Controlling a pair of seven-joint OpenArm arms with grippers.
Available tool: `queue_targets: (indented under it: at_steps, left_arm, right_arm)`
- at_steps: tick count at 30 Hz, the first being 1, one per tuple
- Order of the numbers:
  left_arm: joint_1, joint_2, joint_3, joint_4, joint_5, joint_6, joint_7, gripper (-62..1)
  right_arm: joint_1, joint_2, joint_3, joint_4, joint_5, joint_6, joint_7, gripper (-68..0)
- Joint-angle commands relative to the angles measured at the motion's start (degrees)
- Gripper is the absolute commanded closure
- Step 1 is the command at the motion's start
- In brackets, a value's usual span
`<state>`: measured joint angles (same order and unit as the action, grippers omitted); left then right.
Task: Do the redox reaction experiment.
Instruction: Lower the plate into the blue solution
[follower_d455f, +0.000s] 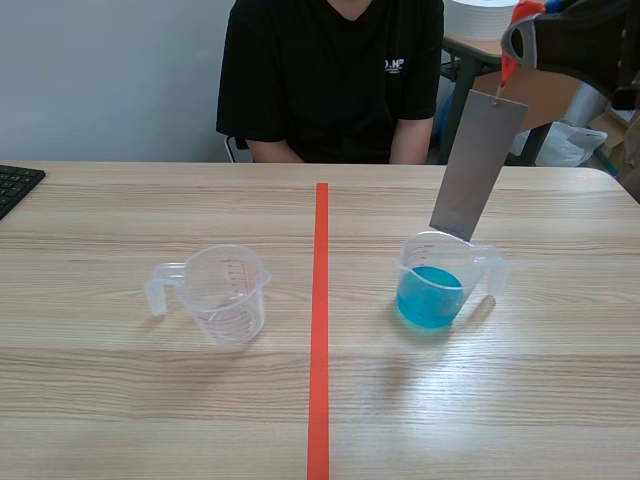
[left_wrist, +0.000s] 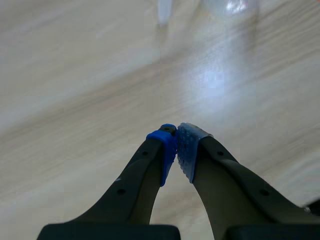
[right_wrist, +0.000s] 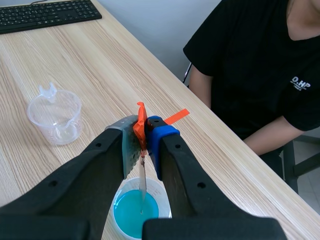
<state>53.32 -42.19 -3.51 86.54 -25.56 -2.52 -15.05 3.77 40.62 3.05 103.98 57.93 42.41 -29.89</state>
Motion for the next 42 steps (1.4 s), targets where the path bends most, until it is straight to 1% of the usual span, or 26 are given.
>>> queue_targets:
  at_steps: [1, 7, 12, 16, 20, 23, 31, 38, 42]
  left_arm:
    - [0.7, 2.1, 0.7, 0.4, -0.3, 0.1, -0.7, -4.9]
    - [6.9, 7.6, 0.2, 0.4, -0.3, 0.1, 0.0, -4.9]
    - [7.8, 12.2, 0.2, -0.4, -0.3, 0.0, 0.1, -4.9]
    - [7.8, 15.7, 0.2, -0.7, -0.3, 0.0, 0.1, -4.9]
    - [7.8, 18.3, 0.2, -0.7, -0.3, 0.0, 0.1, -4.9]
    - [7.8, 19.3, 0.2, -0.7, -0.3, 0.0, 0.1, -4.9]
    - [7.8, 19.5, 0.2, -0.7, -0.3, -0.1, 0.1, -4.9]
    - [7.8, 19.5, 0.2, -0.7, -0.3, -0.1, 0.1, -4.9]
    - [7.8, 19.5, 0.2, -0.7, -0.3, -0.1, 0.1, -4.9]
  right_arm:
    - [0.7, 0.6, 0.6, 0.2, 0.5, 0.3, 1.1, -1.3]
    - [0.7, 0.7, -0.6, -1.1, 0.5, 0.3, 1.4, -1.3]
    - [0.7, 0.7, -2.1, -3.1, 0.1, 0.3, 2.6, -1.3]
    - [0.7, 0.6, -3.4, -4.4, -2.2, 0.3, 5.6, -1.3]
    - [0.7, 0.6, -4.8, -5.4, -4.1, 0.3, 7.6, -1.3]
    - [0.7, 0.6, -6.2, -6.1, -6.2, 0.3, 9.8, -1.3]
    - [0.8, 0.6, -9.6, -10.4, -11.7, 0.3, 16.7, -1.3]
    - [0.9, 0.5, -13.4, -15.3, -18.2, 0.3, 24.9, -1.3]
    - [1.1, -0.6, -15.1, -19.0, -23.1, 0.3, 29.4, -1.3]
